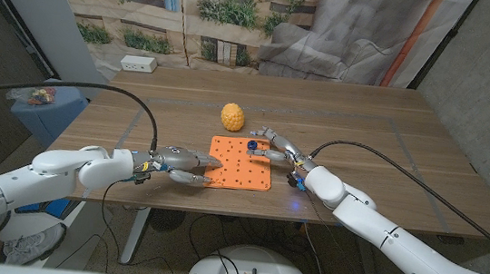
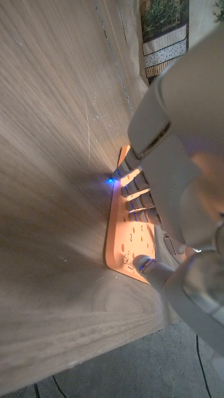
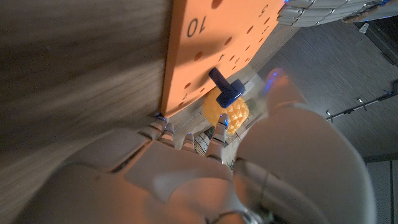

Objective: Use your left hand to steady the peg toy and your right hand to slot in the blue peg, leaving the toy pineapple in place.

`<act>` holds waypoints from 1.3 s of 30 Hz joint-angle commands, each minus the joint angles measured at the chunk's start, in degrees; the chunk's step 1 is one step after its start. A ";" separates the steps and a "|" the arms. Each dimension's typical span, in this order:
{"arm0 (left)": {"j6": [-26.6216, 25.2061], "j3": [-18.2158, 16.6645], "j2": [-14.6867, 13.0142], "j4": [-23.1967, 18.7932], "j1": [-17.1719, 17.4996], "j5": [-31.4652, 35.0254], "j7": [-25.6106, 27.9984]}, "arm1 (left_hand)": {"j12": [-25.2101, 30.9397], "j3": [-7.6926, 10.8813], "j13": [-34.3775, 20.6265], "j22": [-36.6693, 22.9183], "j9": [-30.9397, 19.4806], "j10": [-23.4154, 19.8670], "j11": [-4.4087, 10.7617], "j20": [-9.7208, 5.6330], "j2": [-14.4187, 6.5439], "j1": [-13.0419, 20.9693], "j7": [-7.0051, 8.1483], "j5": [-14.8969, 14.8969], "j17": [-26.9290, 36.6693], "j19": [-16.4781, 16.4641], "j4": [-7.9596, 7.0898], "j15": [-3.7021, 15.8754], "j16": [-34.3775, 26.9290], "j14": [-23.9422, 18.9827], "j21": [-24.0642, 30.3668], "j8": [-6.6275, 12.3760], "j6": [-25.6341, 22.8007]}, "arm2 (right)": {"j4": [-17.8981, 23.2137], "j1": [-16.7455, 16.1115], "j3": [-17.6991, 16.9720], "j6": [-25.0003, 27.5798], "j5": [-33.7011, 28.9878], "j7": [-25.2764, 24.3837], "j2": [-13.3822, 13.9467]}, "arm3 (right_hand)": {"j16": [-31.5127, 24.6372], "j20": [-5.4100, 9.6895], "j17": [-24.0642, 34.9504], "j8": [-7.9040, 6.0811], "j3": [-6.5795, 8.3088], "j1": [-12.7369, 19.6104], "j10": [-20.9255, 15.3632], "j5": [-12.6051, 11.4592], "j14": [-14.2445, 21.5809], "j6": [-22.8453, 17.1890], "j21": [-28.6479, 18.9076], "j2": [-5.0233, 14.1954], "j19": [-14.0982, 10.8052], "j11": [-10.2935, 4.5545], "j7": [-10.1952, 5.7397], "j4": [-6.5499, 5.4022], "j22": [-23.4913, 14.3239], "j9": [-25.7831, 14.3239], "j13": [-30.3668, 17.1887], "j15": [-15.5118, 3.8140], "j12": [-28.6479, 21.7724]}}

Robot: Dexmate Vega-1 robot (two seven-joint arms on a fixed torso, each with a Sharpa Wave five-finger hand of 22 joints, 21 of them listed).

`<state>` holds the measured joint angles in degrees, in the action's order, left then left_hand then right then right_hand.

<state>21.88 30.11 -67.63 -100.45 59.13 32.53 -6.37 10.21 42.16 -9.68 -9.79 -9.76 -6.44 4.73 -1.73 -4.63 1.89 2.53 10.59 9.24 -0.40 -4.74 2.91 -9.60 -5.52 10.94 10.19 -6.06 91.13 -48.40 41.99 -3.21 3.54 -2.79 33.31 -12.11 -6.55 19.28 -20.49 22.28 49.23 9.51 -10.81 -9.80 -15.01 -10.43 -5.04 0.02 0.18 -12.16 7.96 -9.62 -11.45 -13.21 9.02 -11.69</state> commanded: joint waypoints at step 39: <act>-0.07 0.23 0.12 -0.27 -0.88 -0.32 -2.42 | 0.49 0.78 -0.26 -0.02 -0.20 -2.13 -0.31 -7.79 -4.62 0.00 -0.25 -0.06 0.29 -0.49 0.03 2.27 -0.51 -3.19 0.16 0.35 -0.86 | 14.66 -1.58 -1.48 7.02 -15.51 -4.02 7.18 | -2.36 2.06 -0.50 3.61 -2.20 -11.00 -9.93 -1.37 1.54 0.34 -0.96 2.57 -3.94 -2.11 1.28 -3.29 -0.14 0.56 0.79 -5.46 -2.71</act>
<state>21.89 30.45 -67.51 -100.42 58.48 32.12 -7.42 10.21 42.57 -9.67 -9.77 -9.76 -6.43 4.73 -1.73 -4.63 1.89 2.52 10.59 9.02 -0.40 -4.82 2.91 -9.59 -5.51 10.94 10.22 -6.06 101.64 -49.39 40.01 1.34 -4.82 -5.39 37.70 -14.12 -5.31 18.86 -17.65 20.29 40.07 1.06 -11.52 -8.48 -15.13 -11.31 -2.81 -3.75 -1.43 -11.02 5.50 -9.55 -10.94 -12.52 4.59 -14.00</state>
